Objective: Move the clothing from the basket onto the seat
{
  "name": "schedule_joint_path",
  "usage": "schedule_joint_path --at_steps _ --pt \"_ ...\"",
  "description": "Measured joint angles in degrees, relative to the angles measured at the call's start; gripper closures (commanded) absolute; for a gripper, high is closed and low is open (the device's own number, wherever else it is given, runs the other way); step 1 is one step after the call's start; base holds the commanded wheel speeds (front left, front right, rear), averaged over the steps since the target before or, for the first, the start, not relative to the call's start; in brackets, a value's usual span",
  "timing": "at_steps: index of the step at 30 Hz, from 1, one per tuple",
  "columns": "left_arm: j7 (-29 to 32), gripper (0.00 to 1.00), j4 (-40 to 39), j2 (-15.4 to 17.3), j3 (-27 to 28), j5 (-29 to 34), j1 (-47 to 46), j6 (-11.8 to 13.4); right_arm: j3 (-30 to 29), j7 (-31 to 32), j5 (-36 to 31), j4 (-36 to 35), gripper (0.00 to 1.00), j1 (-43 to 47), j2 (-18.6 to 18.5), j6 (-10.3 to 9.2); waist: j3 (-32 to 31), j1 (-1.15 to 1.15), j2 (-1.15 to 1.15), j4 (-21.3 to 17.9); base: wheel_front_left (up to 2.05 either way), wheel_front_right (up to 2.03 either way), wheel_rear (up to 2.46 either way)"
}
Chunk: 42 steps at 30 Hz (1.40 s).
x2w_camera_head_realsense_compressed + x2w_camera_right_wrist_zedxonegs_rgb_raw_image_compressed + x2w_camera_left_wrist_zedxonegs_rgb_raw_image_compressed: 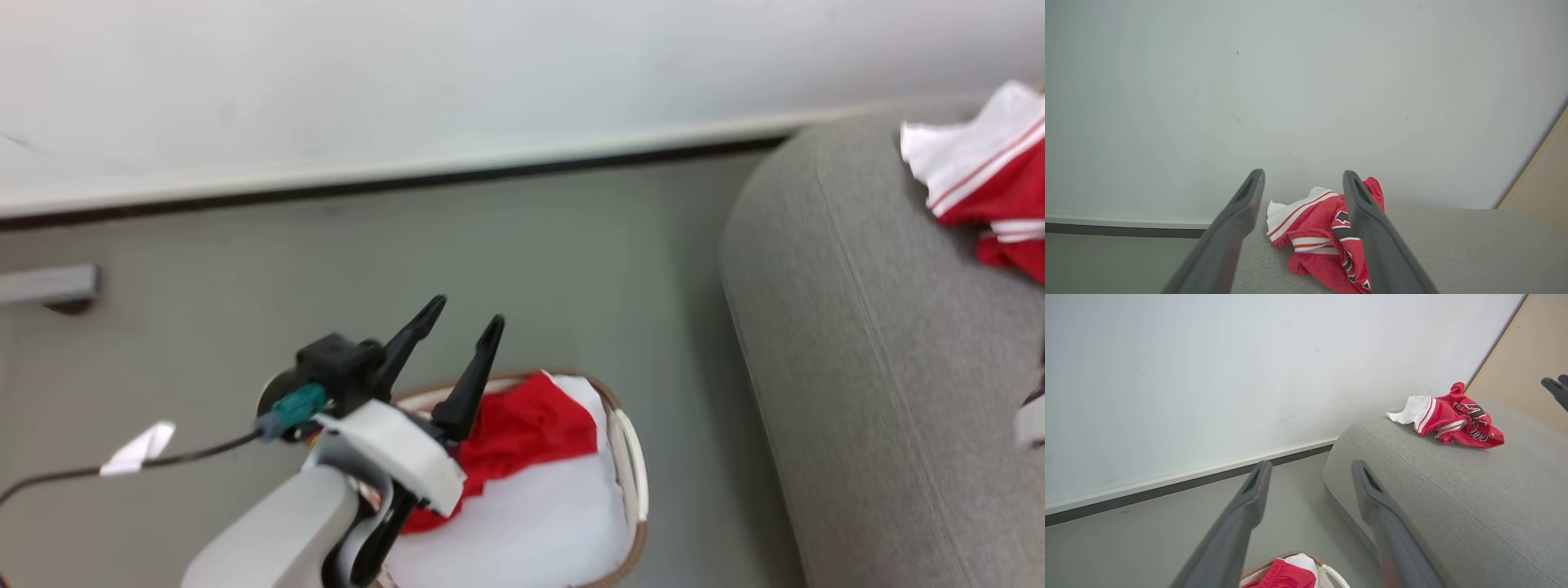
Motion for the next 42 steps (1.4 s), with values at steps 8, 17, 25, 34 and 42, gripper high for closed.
schedule_joint_path --at_steps 8,17,25,34,42 --pt "-0.1 0.0 0.4 -2.5 11.2 5.3 12.2 1.3 5.6 0.0 0.8 -2.4 0.0 9.2 2.0 0.0 -7.7 0.0 0.0 4.8 0.0 0.0 0.0" --pt "-0.1 0.0 0.5 -6.0 21.7 12.1 23.3 -0.9 9.2 0.0 2.7 -2.5 0.0 17.4 5.9 0.0 -14.6 0.0 0.0 9.0 0.0 0.0 0.0" --pt "-0.1 0.0 0.5 -9.7 29.4 18.2 28.6 -4.3 9.7 0.0 3.4 -1.8 0.0 22.6 8.4 0.0 -16.5 0.01 0.0 9.0 0.0 0.0 0.0" --pt "-0.1 0.0 1.0 -13.2 35.4 23.3 32.3 -8.3 10.7 0.0 3.9 -1.1 0.0 24.2 8.9 0.0 -17.3 0.02 0.0 7.8 0.0 0.0 0.0" --pt "-0.1 0.0 1.9 -15.4 38.2 26.0 32.6 -10.9 11.9 0.0 5.7 -0.5 0.0 24.3 9.0 0.0 -17.0 0.02 0.0 7.3 0.0 0.0 0.0"
